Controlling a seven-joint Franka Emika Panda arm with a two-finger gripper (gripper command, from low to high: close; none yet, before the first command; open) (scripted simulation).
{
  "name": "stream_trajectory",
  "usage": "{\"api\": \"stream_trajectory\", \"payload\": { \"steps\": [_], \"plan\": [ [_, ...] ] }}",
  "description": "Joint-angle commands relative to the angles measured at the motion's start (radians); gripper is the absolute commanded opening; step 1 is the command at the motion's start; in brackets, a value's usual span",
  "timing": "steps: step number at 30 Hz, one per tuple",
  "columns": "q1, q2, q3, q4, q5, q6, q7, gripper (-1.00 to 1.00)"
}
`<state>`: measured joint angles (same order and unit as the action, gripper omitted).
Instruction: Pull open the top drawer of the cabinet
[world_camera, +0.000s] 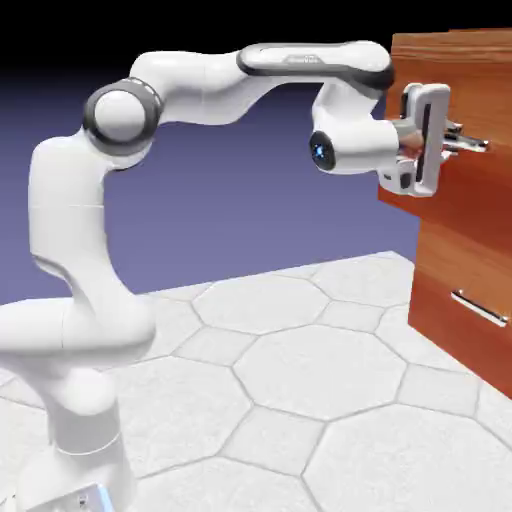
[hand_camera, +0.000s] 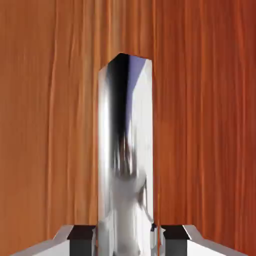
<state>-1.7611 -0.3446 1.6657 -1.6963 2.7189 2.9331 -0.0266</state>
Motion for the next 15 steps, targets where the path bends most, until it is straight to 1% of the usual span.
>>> {"api": "stream_trajectory", "payload": {
  "steps": [1,8,15],
  "plan": [
    [0.036,0.006,-0.033,-0.015,0.007,-0.001,-0.011,-1.00],
    [0.290,0.002,-0.278,-0.117,0.015,-0.019,-0.023,-1.00],
    [0.541,-0.076,-0.531,-0.253,-0.029,-0.053,0.061,-1.00]
  ]
}}
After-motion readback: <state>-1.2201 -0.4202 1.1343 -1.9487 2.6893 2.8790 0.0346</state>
